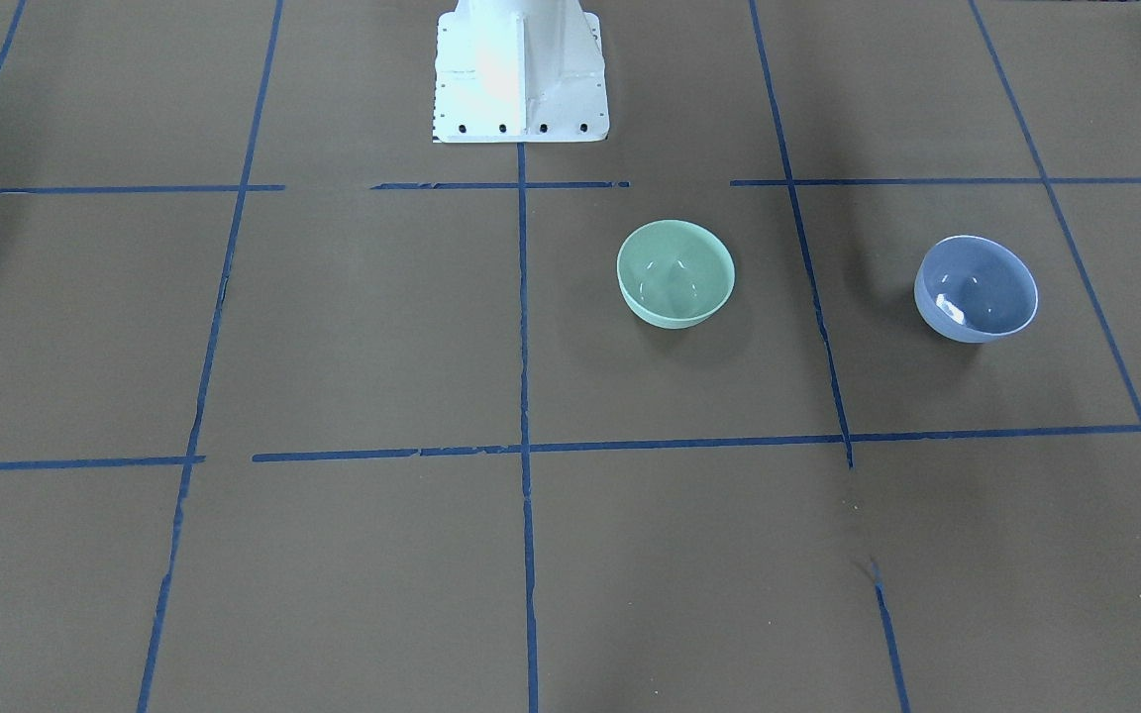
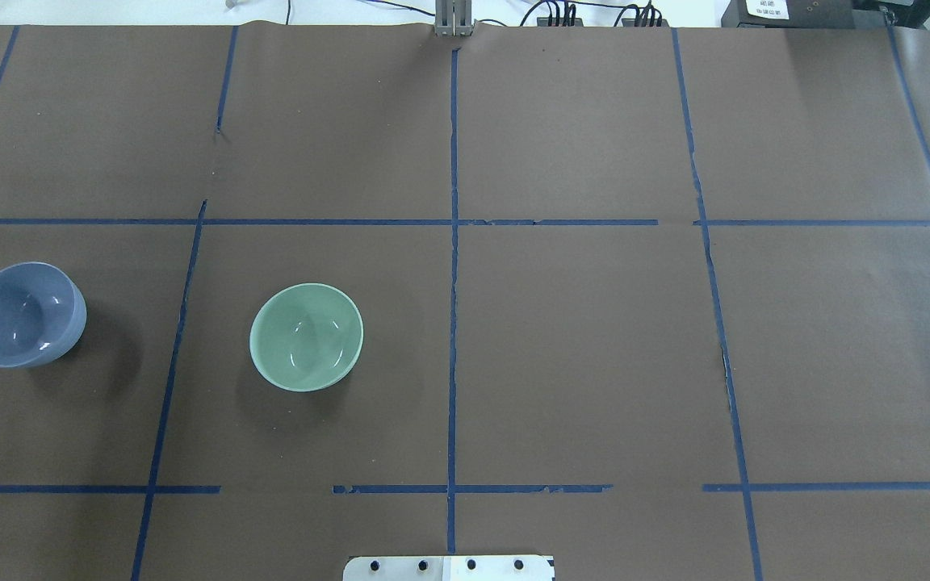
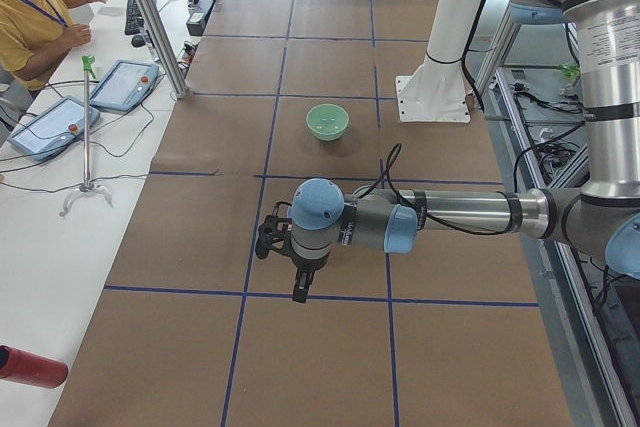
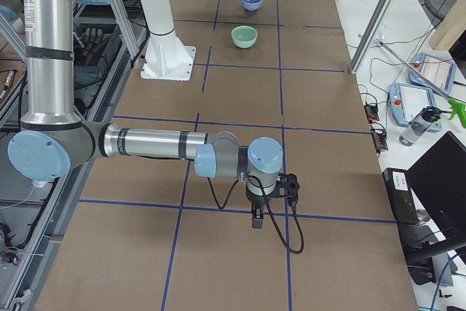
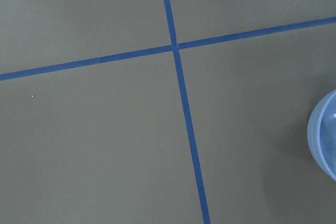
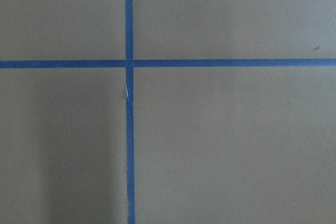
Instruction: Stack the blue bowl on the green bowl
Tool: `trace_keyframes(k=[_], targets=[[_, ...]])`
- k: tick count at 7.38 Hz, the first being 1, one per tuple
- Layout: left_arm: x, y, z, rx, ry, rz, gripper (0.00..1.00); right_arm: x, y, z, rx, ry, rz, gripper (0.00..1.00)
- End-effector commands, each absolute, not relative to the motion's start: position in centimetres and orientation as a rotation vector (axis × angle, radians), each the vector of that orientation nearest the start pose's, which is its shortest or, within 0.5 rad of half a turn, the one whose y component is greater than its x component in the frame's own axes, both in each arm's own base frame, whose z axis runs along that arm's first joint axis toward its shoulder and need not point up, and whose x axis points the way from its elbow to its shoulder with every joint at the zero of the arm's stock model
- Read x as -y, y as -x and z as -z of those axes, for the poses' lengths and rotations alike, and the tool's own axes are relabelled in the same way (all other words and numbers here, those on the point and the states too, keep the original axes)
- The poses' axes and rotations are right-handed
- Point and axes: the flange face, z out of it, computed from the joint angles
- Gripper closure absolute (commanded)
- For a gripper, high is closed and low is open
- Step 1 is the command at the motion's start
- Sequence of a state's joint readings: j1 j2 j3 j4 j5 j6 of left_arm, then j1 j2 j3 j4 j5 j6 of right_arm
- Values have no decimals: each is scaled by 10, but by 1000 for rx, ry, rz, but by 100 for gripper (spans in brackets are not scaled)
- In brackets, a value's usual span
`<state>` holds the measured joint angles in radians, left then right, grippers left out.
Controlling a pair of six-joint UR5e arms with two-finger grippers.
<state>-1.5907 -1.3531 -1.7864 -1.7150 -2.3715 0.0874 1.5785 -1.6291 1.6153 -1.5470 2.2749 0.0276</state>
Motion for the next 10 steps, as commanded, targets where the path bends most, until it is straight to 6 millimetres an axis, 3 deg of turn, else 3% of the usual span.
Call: trace_keyframes(k=[1,3,4,5,6,8,10], targets=[[408,70,-631,-795,-177,-116,0,467,-72,-667,706,-3,-30,0],[412,69,-630,-801,-176,-112,0,467,-72,-667,704,-3,-30,0],[425,68,-617,-789,-203,-125,0,467,-72,-667,704,-3,-30,0],[423,61,-620,-793,-187,-123,0,467,-72,-667,704,-3,-30,0],[431,14,-612,-816,-186,-221,0,467,-72,-667,706,-3,-30,0],[429,-57,-606,-822,-140,-107,0,467,-72,-667,704,-3,-30,0],[420,-115,-619,-832,-127,-33,0,467,-72,-667,704,-3,-30,0]])
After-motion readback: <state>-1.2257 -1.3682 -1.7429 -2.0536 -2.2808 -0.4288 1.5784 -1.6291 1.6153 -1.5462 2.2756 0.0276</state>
